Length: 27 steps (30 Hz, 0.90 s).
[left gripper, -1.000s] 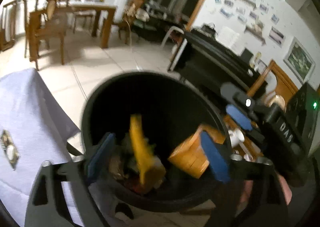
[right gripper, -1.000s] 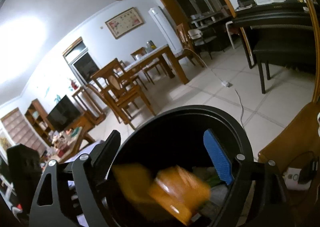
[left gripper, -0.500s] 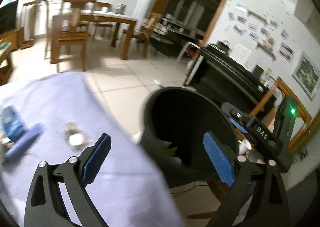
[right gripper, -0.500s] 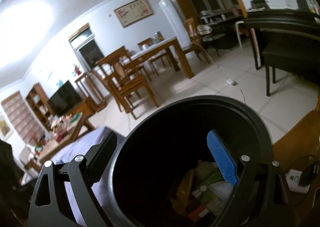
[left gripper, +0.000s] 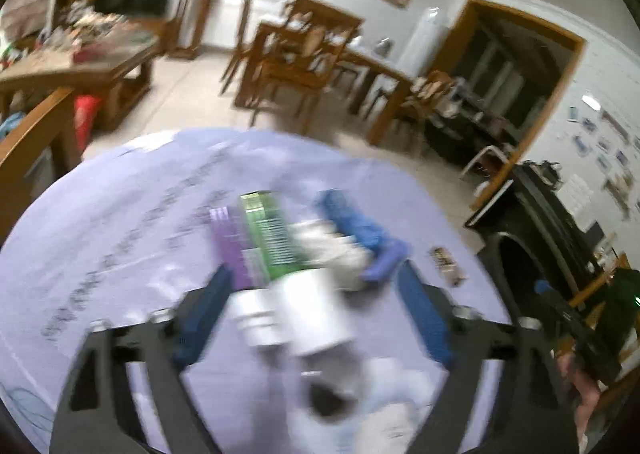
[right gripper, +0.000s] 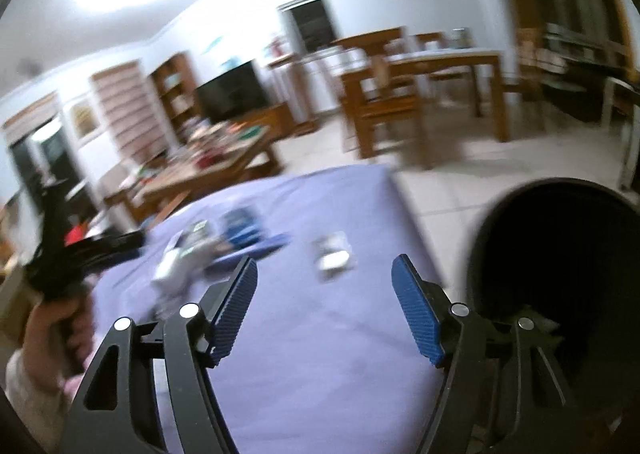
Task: Collect trash
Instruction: 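Grasp the purple tube with the left tool while the right tool grasps the white cup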
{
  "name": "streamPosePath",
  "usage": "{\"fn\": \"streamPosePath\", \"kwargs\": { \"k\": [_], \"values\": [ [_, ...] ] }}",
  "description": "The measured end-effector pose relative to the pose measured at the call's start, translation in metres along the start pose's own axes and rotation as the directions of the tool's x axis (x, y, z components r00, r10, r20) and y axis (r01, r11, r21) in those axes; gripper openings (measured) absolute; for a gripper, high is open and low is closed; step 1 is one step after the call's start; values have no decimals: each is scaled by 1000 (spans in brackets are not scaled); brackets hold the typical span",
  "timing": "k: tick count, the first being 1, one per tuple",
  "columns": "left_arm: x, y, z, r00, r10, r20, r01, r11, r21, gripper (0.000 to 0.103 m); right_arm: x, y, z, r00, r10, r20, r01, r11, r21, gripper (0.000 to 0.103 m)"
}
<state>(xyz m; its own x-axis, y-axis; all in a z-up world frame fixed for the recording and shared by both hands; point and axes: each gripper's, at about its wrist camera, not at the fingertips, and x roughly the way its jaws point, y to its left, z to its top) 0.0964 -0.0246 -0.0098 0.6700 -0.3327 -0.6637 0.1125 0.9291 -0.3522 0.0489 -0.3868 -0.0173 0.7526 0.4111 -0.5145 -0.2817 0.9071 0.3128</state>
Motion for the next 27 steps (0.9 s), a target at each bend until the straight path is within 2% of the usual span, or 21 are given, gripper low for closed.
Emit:
{"fn": "streamPosePath", "kwargs": {
  "k": [2, 5, 8, 16, 20, 25, 27],
  "values": [
    [11, 19, 2, 999, 9, -45, -10, 1000, -19, 57, 11, 26, 3, 999, 38, -26, -39, 999, -37, 70],
    [25, 29, 7, 997, 20, -80, -21, 1000, -11, 50, 26, 61, 5, 994, 84, -67, -90, 992, -87, 70],
    [36, 38, 9, 993, 45, -110, -42, 998, 36, 42, 38, 87, 10, 990, 91, -108, -105, 985, -134, 70],
    [39, 43, 11, 992, 76, -97, -63, 989, 137, 35, 69, 128, 8, 966, 146, -211, -191, 959, -211, 70],
    [36, 51, 11, 990, 89, -106, -73, 986, 153, 28, 96, 153, 8, 945, 168, -281, -236, 944, -230, 70],
    [31, 59, 9, 990, 72, -119, -53, 986, 156, 26, 131, 181, 9, 930, 124, -346, -227, 935, -274, 70],
    [31, 57, 9, 989, 79, -122, -56, 982, 181, 26, 145, 187, 5, 924, 98, -369, -217, 931, -295, 57]
  ]
}}
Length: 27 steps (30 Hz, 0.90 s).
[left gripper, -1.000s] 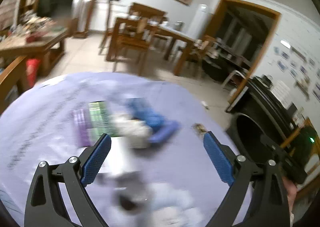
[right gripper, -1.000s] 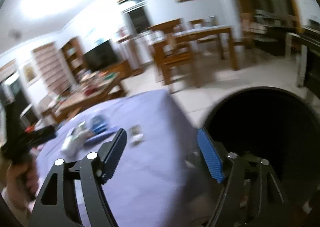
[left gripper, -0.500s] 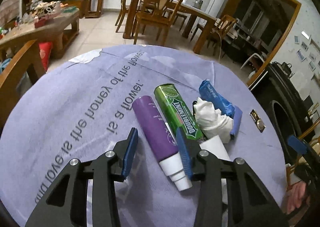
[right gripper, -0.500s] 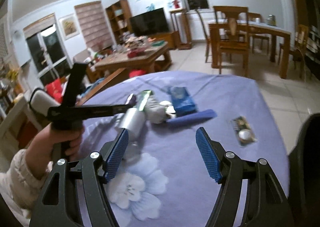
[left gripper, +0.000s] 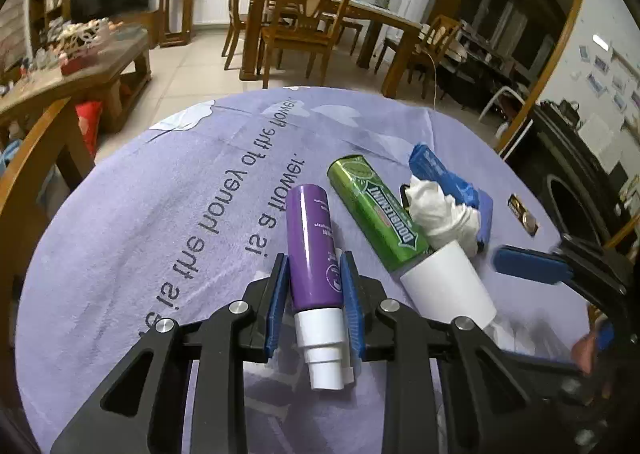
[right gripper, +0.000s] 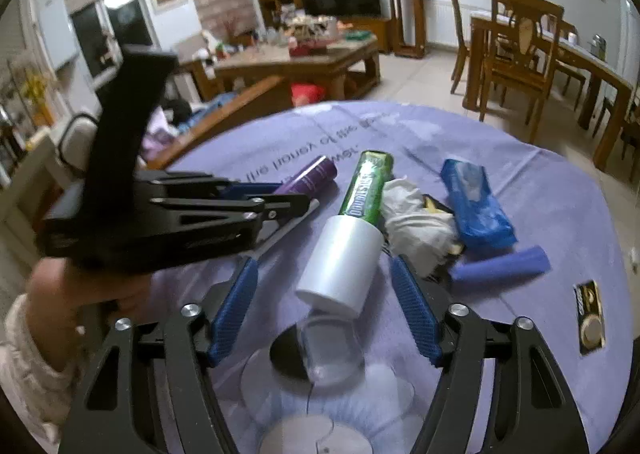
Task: Collect trash
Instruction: 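Grasp the purple tube with the left tool while the right tool grasps the white cup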
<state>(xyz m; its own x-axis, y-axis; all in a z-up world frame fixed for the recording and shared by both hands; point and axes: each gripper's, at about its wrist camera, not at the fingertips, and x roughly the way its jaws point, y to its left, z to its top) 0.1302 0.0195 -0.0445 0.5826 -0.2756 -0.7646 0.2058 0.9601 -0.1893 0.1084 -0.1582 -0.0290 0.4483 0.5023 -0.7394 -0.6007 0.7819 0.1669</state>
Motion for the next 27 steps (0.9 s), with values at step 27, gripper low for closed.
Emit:
{"fn": "streamPosePath", "kwargs": {
  "k": [27],
  "values": [
    [-41, -36, 1, 973, -157, 171, 154, 988, 30, 25, -144, -70, -61, 931, -100, 351, 9, 967, 253, 42]
  ]
}}
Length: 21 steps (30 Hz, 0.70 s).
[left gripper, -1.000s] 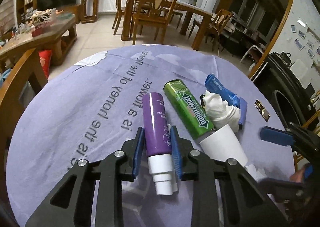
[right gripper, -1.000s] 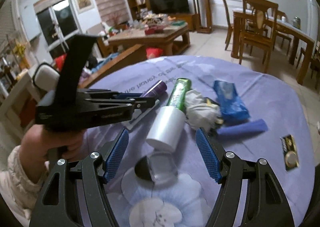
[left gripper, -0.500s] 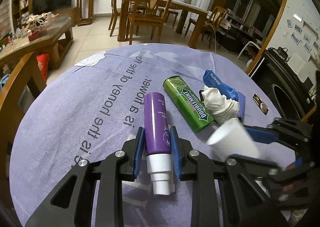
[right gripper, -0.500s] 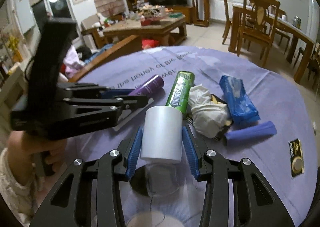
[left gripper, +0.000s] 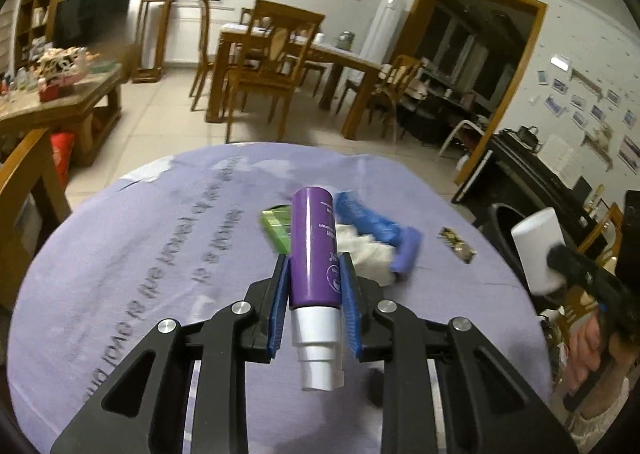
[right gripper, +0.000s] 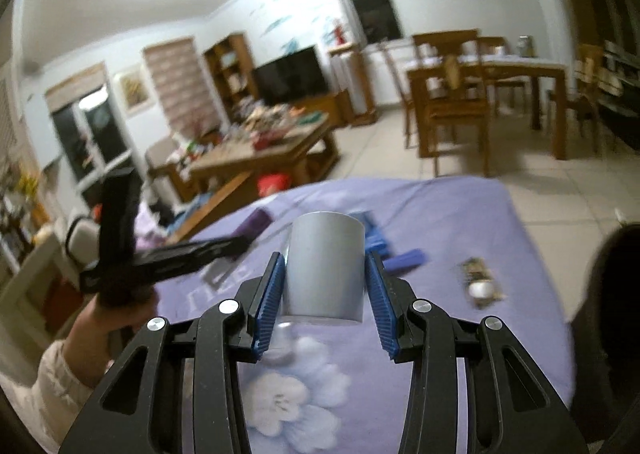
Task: Collect trash
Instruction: 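Lower the purple tube and white cup into the bin and open both tools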
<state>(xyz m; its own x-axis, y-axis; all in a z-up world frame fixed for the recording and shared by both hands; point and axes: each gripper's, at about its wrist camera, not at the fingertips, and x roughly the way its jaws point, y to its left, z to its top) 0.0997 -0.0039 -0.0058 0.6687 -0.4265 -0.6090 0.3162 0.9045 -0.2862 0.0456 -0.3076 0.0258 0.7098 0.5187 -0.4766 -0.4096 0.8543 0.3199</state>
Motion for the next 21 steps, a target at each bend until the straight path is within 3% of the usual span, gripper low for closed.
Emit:
{"fn": "streamPosePath", "kwargs": {
  "k": [5, 9, 16, 19, 21],
  "values": [
    [1, -55, 10, 997, -79, 26, 78, 995, 62, 25, -48, -61, 1, 987, -105, 121, 88, 987, 138, 42],
    [10, -108, 19, 989, -140, 49, 133, 982, 131, 25, -86, -109, -1, 954, -224, 201, 179, 959, 220, 42],
    [65, -221, 25, 953, -304, -11, 297, 921, 252, 25, -136, -193, -21, 859, -447, 252, 340, 863, 373, 42],
    [96, -262, 21, 932, -358, -59, 360, 894, 265, 25, -155, -221, -29, 792, -560, 242, 446, 802, 396, 42],
    [116, -288, 15, 921, -379, -84, 387, 879, 279, 25, -160, -237, -34, 760, -611, 223, 496, 766, 408, 42]
  ]
}}
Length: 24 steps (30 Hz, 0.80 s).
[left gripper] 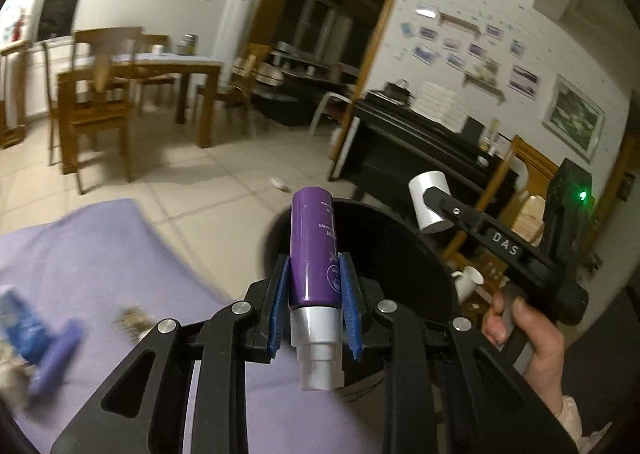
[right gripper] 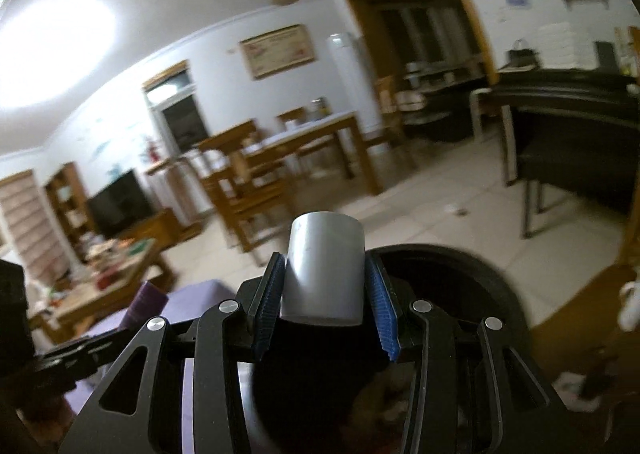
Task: Collect trash
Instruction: 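Lower the purple tube and white cup into the bin and open both tools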
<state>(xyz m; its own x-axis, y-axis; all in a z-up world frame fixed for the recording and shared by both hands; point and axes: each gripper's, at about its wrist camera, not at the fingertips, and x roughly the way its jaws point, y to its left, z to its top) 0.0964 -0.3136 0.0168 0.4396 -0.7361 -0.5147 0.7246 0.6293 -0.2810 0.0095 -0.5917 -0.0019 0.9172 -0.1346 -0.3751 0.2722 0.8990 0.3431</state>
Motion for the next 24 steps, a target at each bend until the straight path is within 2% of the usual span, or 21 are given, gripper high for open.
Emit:
{"fn": "streamPosePath", "kwargs": {
  "k": [3, 6, 11, 14, 24],
  "values": [
    [30, -18, -3, 999, -27, -26, 27, 999, 17, 25, 10, -23, -4, 997, -77, -4, 77, 997, -23, 42],
    [52, -31, -9, 998, -42, -54, 44, 999, 22, 25, 27, -39, -8, 993, -110, -30, 109, 993, -40, 42],
    [74, -37, -14, 994, -46, -103, 47, 999, 11, 25, 47, -52, -16, 993, -99, -71, 96, 994, -48, 42],
    [69, -35, -11, 996, -31, -86, 32, 999, 11, 25, 53, -53, -22, 992, -87, -92, 82, 995, -50, 42],
    [75, -34, -9, 993, -18, -116, 19, 1000, 5, 25, 55, -41, -29, 991, -71, -114, 66, 997, -47, 42]
  ]
}}
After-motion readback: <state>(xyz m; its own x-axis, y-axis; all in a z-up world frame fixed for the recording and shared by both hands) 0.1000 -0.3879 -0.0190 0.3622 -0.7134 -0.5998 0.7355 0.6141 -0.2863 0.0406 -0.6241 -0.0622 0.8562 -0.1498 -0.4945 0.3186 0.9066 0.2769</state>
